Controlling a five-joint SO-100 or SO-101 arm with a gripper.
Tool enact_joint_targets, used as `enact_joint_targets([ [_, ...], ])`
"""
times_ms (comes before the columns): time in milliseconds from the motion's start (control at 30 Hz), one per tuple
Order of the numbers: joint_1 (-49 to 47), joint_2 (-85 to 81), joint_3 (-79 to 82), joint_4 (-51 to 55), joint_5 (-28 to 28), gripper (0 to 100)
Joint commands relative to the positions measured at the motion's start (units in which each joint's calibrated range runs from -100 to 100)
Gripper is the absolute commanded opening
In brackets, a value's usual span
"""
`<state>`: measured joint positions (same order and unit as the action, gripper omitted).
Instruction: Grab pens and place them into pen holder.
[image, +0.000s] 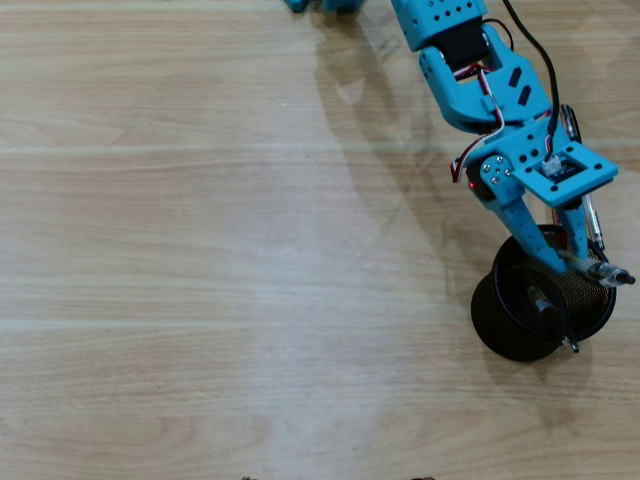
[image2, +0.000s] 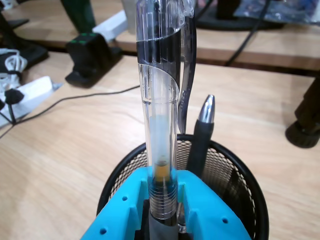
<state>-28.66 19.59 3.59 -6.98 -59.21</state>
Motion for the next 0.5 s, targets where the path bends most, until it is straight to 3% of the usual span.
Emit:
enact_joint_targets([
  [0, -0.6, -0.7, -2.3, -0.6, -0.1, 9],
  [300, -0.8, -6.0, 1.0, -0.3, 7.0, 13],
  [467, -3.0, -20.7, 11.1, 9.5, 8.7, 13],
])
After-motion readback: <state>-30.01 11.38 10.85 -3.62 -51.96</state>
